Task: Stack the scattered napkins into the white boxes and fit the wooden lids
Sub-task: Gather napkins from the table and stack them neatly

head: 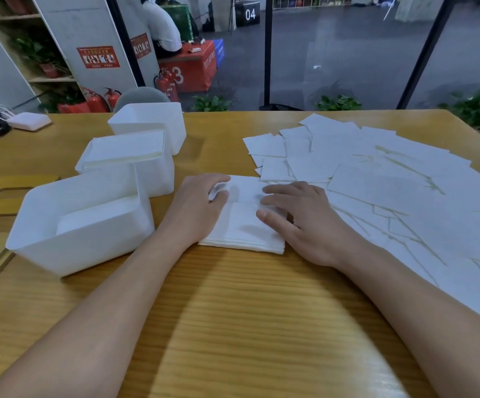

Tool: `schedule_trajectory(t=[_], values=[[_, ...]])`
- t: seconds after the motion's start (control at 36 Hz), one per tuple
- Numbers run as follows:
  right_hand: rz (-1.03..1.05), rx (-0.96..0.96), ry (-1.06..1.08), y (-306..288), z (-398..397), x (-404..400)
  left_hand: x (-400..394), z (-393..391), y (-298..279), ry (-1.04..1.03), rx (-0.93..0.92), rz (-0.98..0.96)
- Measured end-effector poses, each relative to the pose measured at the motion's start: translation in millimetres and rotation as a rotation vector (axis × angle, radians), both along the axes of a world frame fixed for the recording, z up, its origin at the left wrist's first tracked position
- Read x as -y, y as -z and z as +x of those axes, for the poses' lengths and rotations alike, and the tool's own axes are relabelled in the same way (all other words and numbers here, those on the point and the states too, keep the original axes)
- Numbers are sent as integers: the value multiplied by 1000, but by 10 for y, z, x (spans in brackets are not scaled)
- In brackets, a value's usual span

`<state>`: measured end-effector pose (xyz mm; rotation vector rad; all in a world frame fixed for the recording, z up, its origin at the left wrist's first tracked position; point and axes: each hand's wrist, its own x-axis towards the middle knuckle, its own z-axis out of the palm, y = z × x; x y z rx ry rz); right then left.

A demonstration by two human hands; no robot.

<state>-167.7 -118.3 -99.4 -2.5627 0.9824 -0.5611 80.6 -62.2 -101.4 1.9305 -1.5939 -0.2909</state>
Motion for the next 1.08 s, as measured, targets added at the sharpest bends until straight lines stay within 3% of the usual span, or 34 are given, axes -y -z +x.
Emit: schedule_trajectory(t=[0.19,0.39,0.69,0.89,0.94,1.08], values=[[11,-136,37,1,34,-16,27,14,22,-31,28,41],[-32,-141,30,-22,32,-18,20,20,7,-30,16,2],[-16,182,-94,-179,-74,-138,33,35,-49,-2,-30,-90],[376,795,85,-273,-37,-191,-22,-34,-160,100,-11,-209],[399,820,152,-277,-35,-154,-36,-56,-168,145,21,-219],[270,637,193,-153,-22,-70,-68,-139,-191,204,87,-204]])
